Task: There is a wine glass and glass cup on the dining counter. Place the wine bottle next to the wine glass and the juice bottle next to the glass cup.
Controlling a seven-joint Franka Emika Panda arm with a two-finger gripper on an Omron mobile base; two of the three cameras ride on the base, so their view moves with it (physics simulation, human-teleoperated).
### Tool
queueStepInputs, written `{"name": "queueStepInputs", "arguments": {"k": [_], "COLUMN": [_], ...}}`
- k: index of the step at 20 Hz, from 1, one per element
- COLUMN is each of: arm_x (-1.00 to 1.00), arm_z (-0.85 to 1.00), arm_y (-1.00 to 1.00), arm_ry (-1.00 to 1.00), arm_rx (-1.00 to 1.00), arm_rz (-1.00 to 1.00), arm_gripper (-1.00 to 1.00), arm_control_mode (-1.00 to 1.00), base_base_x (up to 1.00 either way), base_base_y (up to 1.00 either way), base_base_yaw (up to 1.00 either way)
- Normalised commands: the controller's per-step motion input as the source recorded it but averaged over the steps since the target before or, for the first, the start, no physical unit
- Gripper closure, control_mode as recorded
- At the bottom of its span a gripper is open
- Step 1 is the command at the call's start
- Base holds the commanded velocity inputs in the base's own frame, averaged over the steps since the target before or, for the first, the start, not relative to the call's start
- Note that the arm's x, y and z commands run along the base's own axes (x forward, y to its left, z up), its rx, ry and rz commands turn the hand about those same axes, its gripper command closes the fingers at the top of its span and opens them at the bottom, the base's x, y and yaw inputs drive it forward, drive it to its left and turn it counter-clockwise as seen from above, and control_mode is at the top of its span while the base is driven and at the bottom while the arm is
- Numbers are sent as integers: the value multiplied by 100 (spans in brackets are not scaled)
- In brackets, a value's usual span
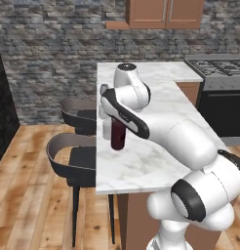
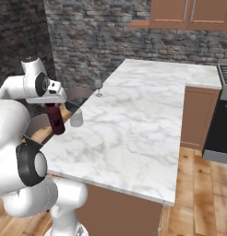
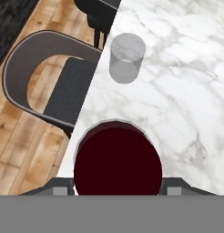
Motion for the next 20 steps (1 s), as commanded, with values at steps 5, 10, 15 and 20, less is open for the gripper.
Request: {"name": "queueStepInputs", "arguments": {"k": [5,10,15,20], "arm_x": [31,32,27,27], "arm_z": [-15,-19,-23,-22], "arm_y": [0,0,4,6], "arm_ry": [-9,-3,0,0], "arm_rx": [0,0,3,2], "arm_rz": [0,0,0,0], "arm_gripper": [100,100,100,100], "arm_control_mode": [-100,-100,-100,-100], "base_base_x": [0,0,0,0], "base_base_y": [0,0,0,0], "base_base_yaw": [0,0,0,0]}}
